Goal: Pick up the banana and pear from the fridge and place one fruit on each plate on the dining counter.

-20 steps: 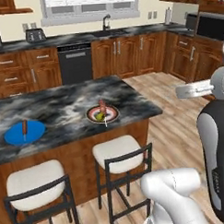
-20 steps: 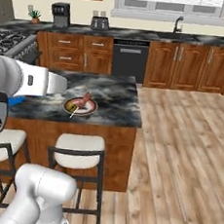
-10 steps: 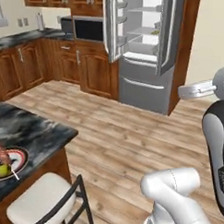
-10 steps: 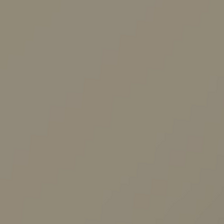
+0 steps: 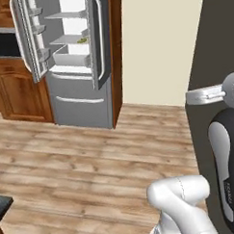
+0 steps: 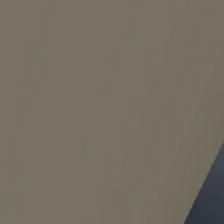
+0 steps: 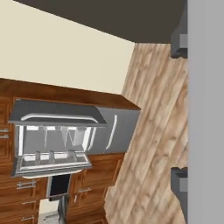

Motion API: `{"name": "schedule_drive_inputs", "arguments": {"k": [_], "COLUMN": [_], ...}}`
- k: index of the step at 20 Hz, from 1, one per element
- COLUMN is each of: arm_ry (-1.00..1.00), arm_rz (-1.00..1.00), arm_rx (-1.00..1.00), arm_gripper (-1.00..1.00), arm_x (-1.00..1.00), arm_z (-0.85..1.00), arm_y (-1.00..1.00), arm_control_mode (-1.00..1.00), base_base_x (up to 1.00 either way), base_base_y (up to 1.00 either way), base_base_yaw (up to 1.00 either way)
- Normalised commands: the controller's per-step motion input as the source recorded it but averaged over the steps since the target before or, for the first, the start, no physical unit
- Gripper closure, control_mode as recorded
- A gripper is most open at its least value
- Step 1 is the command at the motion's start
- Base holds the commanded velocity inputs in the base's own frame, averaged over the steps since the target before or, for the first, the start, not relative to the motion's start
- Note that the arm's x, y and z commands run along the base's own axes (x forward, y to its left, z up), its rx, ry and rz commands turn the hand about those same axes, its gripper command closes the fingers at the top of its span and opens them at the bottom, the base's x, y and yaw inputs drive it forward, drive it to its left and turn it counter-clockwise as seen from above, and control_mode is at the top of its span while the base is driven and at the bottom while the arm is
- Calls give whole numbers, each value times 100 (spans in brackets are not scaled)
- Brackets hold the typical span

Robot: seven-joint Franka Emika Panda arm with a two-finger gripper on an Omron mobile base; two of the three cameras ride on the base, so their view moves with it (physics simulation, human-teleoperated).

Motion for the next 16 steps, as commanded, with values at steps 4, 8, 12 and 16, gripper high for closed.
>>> {"name": "schedule_drive_inputs", "arguments": {"k": [4, 8, 12, 16], "arm_ry": [0, 0, 0, 0], "arm_rz": [0, 0, 0, 0], "arm_rx": [0, 0, 0, 0], "arm_gripper": [-100, -100, -100, -100], "arm_x": [0, 0, 0, 0], "arm_z": [0, 0, 0, 0], "arm_y": [0, 0, 0, 0], "arm_control_mode": [100, 100, 100, 100], "base_base_x": [100, 100, 100, 100], "base_base_y": [55, 86, 9, -48], "base_base_yaw": [-24, -15, -7, 0]}}
